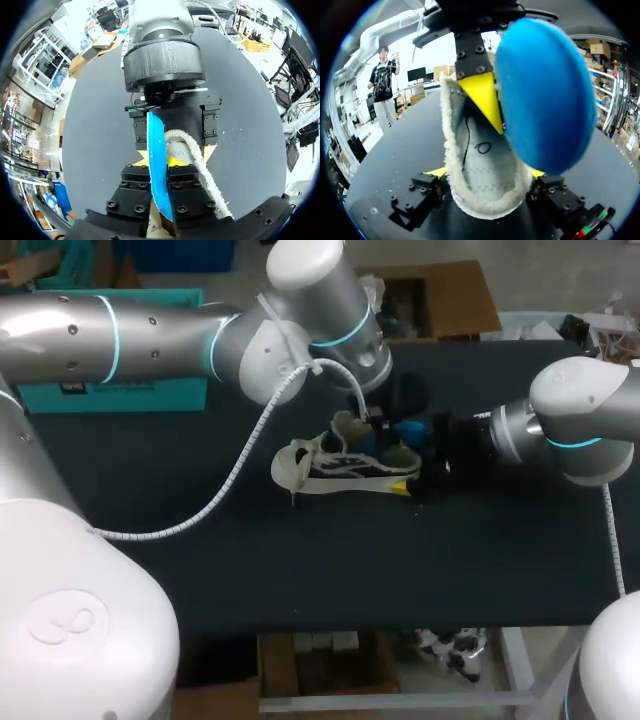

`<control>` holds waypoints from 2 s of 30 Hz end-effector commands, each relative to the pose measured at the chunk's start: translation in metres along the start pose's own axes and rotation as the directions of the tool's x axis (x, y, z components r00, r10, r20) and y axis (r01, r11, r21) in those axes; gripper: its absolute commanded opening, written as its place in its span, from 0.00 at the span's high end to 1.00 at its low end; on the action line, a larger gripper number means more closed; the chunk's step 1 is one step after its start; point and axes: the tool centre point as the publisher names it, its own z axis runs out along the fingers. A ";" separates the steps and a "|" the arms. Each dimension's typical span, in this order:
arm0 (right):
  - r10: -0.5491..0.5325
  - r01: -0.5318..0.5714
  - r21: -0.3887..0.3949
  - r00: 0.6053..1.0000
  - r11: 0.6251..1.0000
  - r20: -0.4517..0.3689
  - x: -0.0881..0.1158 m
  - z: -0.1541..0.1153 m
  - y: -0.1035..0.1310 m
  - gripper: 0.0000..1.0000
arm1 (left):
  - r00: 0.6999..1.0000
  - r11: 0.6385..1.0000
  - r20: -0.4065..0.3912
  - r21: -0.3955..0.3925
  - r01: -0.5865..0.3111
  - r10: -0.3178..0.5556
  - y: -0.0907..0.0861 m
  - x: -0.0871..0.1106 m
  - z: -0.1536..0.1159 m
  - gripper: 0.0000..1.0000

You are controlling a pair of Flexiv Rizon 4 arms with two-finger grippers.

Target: Open the shoe tongue, take the insole out of the shoe, put the insole back into the shoe, and pack the shoe into the shoebox

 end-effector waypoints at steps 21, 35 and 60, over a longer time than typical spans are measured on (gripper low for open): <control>-0.002 0.003 -0.007 1.000 1.000 0.009 0.000 -0.002 -0.001 1.00 | 0.995 0.905 -0.039 0.420 -0.064 0.089 -0.047 0.028 -0.106 1.00; 0.066 -0.072 0.070 0.994 0.995 0.089 0.022 -0.056 -0.003 0.00 | 0.970 0.703 -0.065 0.701 -0.122 0.233 -0.103 0.029 -0.165 1.00; 0.040 -0.033 0.384 0.999 0.923 -0.011 0.003 -0.137 0.033 0.00 | 0.962 0.621 -0.051 0.773 -0.133 0.270 -0.111 0.021 -0.206 1.00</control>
